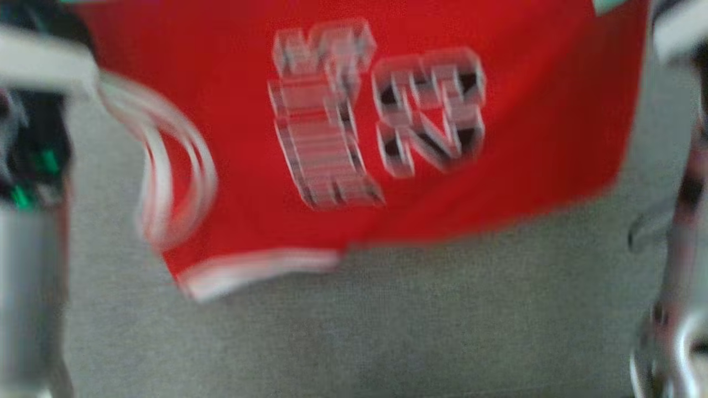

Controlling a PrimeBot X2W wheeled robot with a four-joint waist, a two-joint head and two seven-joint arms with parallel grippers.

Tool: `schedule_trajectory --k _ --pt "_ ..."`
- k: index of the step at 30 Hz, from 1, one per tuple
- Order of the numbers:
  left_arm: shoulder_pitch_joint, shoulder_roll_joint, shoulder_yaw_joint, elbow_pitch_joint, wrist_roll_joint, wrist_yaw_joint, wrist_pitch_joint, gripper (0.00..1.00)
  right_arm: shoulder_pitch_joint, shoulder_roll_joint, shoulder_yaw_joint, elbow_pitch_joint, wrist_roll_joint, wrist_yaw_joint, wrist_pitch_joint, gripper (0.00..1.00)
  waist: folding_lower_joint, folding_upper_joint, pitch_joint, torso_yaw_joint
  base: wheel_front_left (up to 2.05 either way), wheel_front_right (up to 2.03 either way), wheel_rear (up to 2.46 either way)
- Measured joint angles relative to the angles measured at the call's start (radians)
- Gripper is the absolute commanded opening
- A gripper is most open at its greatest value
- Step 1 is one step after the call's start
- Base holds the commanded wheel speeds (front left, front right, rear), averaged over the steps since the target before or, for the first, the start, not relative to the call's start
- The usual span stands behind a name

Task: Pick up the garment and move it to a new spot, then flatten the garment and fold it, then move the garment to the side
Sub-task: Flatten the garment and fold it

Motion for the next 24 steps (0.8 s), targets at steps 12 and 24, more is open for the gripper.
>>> schedule_trajectory --k 12,24 --pt "-0.523 -0.014 -0.059 0.352 0.252 -0.104 -0.356 0.0 -0.472 -0.051 0.087 0.465 -0.058 0.0 -0.503 0.0 -0.0009 0.0 0.072 -0.015 0.0 0.0 0.0" --pt "-0.05 -0.018 -0.167 0.438 0.263 -0.101 -0.373 0.0 -0.178 -0.078 0.146 0.694 -0.028 0.0 -0.499 0.0 -0.0005 0.0 0.007 0.006 0.0 0.0 0.0"
